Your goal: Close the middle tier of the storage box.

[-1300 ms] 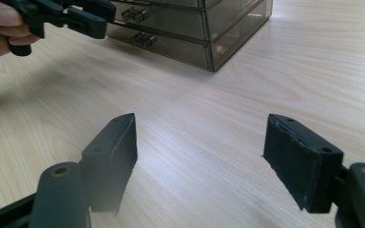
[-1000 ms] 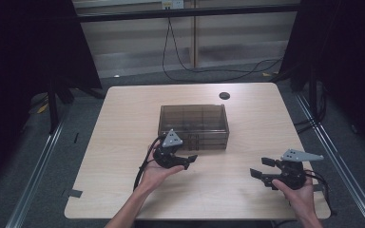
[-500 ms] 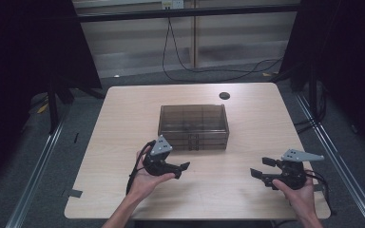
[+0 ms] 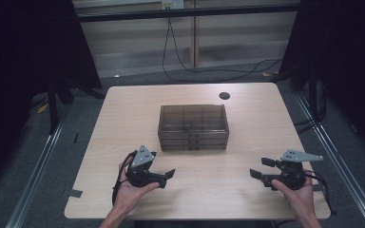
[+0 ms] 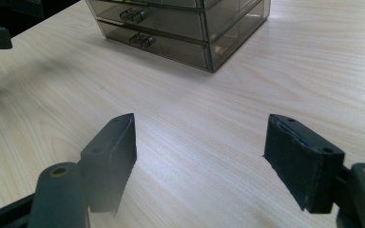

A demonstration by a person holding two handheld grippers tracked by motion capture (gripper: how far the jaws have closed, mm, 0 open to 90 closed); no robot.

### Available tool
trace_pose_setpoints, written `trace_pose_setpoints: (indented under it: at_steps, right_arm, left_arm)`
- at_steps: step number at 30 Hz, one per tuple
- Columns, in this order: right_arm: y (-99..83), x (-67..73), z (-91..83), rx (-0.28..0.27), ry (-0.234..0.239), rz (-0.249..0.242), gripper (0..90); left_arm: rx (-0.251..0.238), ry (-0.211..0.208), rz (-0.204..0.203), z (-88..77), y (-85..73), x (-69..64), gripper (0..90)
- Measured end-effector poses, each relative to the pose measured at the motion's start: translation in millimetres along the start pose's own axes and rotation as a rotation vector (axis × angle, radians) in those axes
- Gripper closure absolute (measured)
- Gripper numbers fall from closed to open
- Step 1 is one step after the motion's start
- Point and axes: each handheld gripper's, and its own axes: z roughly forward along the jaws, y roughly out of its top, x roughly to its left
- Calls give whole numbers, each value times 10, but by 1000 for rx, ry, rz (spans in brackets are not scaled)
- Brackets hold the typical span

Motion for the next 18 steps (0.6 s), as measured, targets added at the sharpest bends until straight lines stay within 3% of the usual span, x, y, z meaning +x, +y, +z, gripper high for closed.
trace_pose_setpoints:
  at_steps: [9,14,18]
  right_arm:
    - [-2,-2,-18,-3,0,1,261]
    - [-5,-14,-31,-10,-6,1,259]
    - [-1,-20,-35,-8,-9,-2,250]
  left_arm:
    - [17,39,2,-226,-231,-3,68]
    - [-5,67,-47,-327,-397,46,68]
    - [-4,81,-54,-367,-428,88,69]
